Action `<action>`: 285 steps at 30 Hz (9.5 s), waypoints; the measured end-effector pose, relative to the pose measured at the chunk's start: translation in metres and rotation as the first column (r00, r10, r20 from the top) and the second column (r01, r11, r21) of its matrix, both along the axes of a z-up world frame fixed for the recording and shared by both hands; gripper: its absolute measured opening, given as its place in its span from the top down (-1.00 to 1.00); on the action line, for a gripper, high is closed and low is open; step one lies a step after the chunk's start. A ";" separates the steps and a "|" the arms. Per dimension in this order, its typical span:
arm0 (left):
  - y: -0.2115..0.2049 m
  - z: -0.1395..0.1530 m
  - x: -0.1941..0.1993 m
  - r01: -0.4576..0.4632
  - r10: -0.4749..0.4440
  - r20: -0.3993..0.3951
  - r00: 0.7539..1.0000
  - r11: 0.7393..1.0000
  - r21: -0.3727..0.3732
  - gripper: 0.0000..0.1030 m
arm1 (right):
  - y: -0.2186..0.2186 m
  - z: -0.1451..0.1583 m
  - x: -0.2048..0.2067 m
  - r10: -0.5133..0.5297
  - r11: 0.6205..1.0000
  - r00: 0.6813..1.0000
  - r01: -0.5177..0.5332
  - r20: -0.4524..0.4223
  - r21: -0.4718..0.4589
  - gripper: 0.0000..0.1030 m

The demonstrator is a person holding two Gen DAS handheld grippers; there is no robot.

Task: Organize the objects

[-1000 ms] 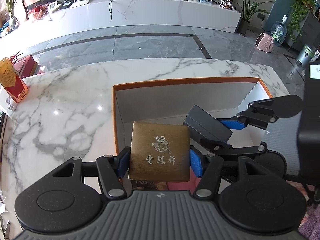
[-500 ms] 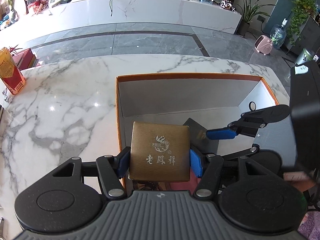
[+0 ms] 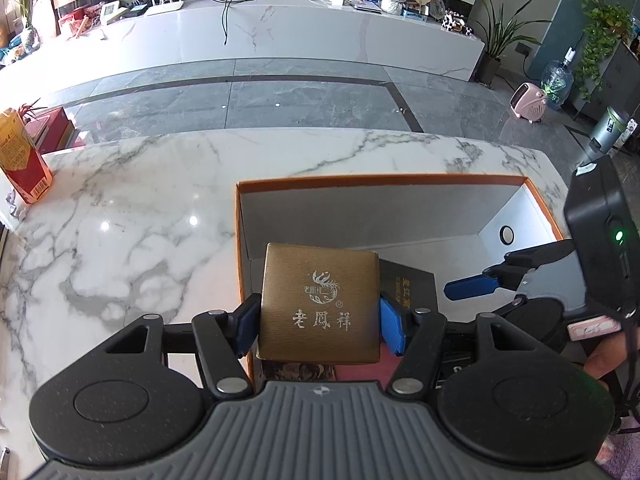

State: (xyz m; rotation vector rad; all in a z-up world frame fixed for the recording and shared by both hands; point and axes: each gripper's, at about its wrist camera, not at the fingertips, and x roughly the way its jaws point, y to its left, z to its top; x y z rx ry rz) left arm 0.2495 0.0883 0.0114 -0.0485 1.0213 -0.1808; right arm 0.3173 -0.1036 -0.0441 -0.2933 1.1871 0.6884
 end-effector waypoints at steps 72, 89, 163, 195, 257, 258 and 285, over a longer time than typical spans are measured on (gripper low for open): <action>0.014 0.001 0.013 -0.022 0.024 0.025 0.999 0.996 -0.083 -0.32 | 0.052 -0.025 0.057 0.047 0.992 0.999 -0.048 0.012 0.115 0.99; -0.045 -0.054 0.038 -0.065 0.062 -0.035 0.997 0.991 -0.114 -0.31 | -0.018 -0.013 0.049 -0.088 0.990 0.995 0.093 0.044 -0.107 0.91; -0.092 -0.055 -0.216 0.201 -0.203 -0.029 0.979 0.978 -0.061 0.21 | -0.138 0.019 -0.260 -0.467 0.849 0.880 0.473 -0.086 0.233 0.38; -0.060 -0.088 -0.200 -0.078 0.075 -0.239 0.968 0.997 -0.004 -0.30 | -0.121 -0.037 -0.222 -0.533 0.813 0.821 0.564 -0.205 0.147 -0.54; -0.059 0.084 -0.087 0.078 -0.075 0.271 0.960 0.997 0.000 -0.19 | -0.067 0.131 -0.104 -0.106 0.986 0.962 0.068 0.253 0.154 -0.25; -0.061 0.079 -0.077 0.075 -0.075 0.270 0.960 0.997 0.011 -0.19 | -0.062 0.122 -0.093 -0.099 0.990 0.964 0.069 0.248 0.127 -0.25; -0.077 -0.026 0.023 0.025 -0.062 0.220 0.973 0.985 0.169 -0.20 | -0.010 -0.001 -0.006 0.066 0.982 0.998 -0.062 0.019 -0.177 -0.36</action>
